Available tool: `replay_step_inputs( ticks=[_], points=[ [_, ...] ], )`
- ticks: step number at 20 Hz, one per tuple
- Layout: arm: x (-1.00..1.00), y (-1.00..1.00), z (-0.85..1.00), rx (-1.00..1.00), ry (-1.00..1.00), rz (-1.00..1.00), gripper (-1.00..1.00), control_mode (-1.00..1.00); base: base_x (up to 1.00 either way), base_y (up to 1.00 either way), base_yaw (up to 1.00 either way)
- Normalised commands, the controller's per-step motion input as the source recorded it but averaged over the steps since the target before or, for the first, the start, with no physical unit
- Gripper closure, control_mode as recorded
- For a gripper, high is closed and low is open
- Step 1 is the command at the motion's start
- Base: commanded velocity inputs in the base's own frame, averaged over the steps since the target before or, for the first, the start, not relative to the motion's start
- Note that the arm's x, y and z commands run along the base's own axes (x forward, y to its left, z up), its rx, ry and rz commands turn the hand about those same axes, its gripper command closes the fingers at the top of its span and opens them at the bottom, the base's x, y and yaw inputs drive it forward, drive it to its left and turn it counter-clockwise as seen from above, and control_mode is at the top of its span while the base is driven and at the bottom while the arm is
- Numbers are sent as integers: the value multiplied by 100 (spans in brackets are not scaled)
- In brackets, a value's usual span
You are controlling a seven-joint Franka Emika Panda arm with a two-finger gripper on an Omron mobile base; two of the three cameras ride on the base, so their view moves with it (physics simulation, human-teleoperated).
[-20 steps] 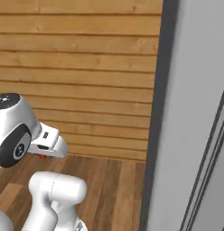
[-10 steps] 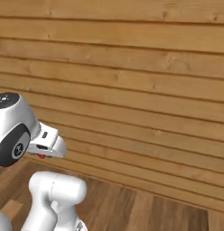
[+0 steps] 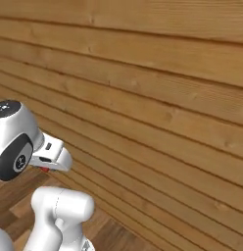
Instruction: Take the strawberry from the fridge and place it on top of the pancake, located on the dining counter.
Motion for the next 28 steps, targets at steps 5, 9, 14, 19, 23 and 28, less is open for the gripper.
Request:
replay_step_inputs(
  ticks=[5,9,14,19,23,28],
  points=[
    [0,0,0,0,0,0,100,100,48,16,62],
    [0,0,0,0,0,0,100,100,22,15,65],
    [0,0,0,0,0,0,100,100,31,2,63],
    [0,0,0,0,0,0,100,100,47,0,59],
    [0,0,0,0,0,0,100,100,73,0,52],
    [0,0,0,0,0,0,100,100,77,15,49]
  ],
)
